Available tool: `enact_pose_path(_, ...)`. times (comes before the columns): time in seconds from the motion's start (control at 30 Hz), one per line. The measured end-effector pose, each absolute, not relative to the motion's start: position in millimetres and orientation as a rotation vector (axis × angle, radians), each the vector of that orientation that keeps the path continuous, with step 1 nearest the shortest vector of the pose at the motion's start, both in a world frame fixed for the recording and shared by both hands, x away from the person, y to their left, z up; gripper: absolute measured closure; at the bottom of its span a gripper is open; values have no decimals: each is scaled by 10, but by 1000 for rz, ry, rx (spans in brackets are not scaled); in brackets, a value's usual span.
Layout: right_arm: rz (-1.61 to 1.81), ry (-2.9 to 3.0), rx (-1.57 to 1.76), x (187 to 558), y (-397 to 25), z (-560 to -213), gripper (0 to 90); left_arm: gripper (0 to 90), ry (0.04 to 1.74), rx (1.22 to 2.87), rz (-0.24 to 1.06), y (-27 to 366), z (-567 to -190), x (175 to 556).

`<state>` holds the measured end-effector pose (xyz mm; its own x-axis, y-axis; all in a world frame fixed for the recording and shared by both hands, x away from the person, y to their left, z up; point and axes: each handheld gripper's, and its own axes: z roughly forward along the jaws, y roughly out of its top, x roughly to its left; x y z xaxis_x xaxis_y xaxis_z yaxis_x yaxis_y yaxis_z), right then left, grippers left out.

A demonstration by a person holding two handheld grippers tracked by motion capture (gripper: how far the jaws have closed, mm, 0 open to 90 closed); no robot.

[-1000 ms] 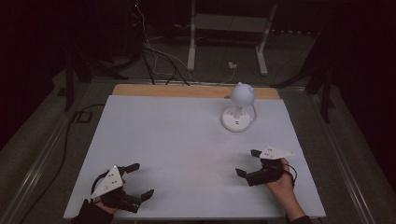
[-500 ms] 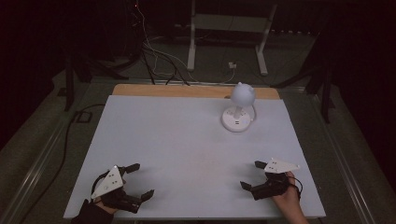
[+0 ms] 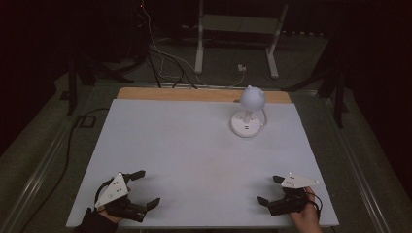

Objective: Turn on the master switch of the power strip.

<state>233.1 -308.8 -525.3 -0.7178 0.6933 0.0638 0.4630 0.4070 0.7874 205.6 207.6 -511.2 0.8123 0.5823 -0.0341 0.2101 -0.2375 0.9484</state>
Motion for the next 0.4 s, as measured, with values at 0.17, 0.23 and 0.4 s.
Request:
enact_pose_path(0.17, 1215, 2386, 1027, 2369, -3087, -5259, 0, 2, 607, 1814, 390, 2072, -5114, 2058)
enact_pose_path(0.23, 1220, 2388, 1023, 2373, -3073, -5261, 0, 2, 608, 1814, 389, 2072, -5114, 2059)
enact_pose_path(0.4, 1214, 2390, 1033, 2390, -3084, -5278, 0, 2, 607, 1812, 387, 2074, -5114, 2060)
